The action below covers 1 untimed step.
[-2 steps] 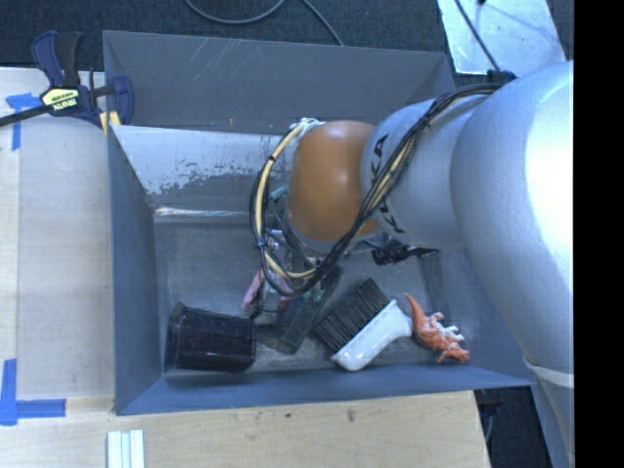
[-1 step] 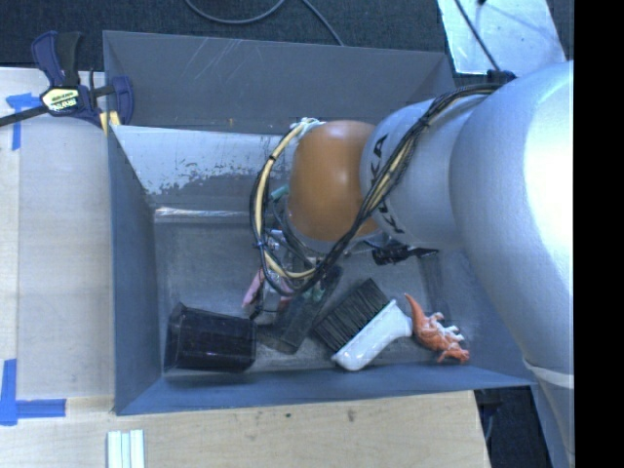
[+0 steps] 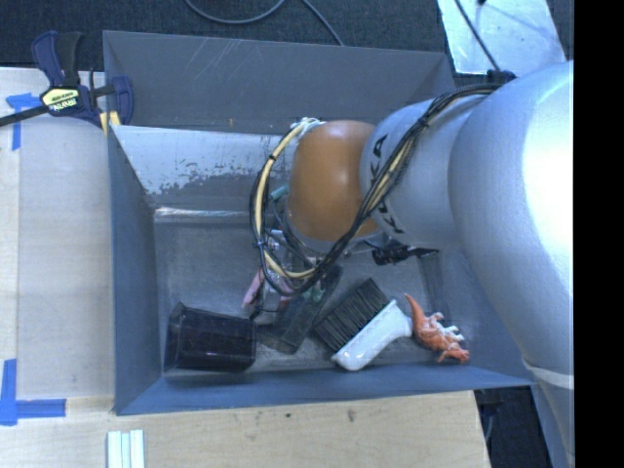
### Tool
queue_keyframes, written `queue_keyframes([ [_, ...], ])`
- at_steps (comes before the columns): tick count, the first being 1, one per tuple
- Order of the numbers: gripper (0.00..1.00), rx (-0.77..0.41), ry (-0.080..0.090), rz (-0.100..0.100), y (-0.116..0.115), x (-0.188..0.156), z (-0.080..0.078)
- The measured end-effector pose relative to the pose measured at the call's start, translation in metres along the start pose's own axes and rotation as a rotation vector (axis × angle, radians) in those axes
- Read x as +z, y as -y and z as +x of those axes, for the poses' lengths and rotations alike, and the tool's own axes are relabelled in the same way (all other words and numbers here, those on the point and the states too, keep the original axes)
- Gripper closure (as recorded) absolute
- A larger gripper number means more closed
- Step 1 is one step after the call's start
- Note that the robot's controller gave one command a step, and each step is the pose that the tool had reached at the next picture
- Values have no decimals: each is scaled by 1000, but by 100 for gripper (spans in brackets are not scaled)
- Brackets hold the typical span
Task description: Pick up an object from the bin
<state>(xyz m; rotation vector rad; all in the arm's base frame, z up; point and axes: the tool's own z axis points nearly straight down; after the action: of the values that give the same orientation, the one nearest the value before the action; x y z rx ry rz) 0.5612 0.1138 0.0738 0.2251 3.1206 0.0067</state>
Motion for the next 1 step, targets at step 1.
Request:
queue_keyframes([
  [1, 100, 0, 0, 0, 0, 0, 0],
])
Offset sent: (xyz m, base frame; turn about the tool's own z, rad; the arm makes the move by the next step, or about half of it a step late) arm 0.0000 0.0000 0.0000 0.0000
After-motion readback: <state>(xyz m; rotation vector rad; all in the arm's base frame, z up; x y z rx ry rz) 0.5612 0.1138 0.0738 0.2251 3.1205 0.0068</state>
